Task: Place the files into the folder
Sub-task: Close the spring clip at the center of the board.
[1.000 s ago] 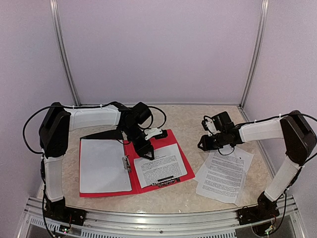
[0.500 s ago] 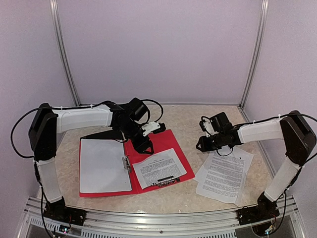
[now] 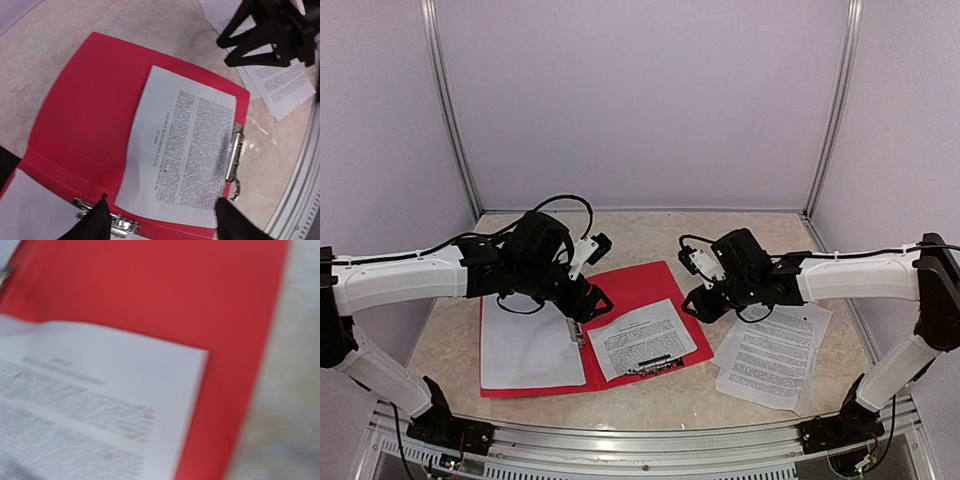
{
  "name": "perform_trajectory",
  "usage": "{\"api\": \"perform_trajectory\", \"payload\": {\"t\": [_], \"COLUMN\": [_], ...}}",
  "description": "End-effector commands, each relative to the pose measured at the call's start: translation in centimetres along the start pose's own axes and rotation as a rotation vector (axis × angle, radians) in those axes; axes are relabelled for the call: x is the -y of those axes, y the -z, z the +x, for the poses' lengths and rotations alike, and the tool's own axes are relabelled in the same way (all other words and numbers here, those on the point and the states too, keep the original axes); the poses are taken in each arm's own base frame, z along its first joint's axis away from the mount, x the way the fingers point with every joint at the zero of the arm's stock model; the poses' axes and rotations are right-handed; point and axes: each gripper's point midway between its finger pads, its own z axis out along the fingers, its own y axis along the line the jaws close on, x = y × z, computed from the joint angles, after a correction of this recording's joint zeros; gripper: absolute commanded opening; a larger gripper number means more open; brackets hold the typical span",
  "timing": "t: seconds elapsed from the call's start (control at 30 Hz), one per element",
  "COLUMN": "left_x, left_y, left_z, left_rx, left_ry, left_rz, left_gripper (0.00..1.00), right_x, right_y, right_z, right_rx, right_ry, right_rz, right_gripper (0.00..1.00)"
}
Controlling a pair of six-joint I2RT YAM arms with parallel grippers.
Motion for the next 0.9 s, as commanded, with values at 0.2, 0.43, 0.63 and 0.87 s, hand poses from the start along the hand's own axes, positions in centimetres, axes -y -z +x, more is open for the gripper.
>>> {"api": "perform_trajectory", "payload": {"t": [0.2,0.43,0.63,0.87], "left_x": [-3.3,-6.6,-6.9,-7.7], "left_y": [6.6,6.2,2.9,2.7], "left_z": [-0.3,2.6,4.7,6.5], "left_rx": [0.192,0.082,-0.074,-0.058], "left_ry": [0.323,0.538,0.609,0.684], "left_rz": [-0.32,-0.403,-0.342,-0.356], "left_gripper": [0.99,0.99,0.99,0.99], "right_x": [-6.2,-14.1,-17.0,-18.9], "right_y": [-0.5,-2.1,-2.5,-1.7], "right_z": [1.5,1.8,2.9,3.7], "right_rx": [-0.083,-0.146,-0.165,-0.144], "right_ry": [0.19,0.403,0.479,0.442], "right_rz": [0.041,0.045,0.042,-0.092], "right_gripper": [0.35,0.35,0.32,0.31]}}
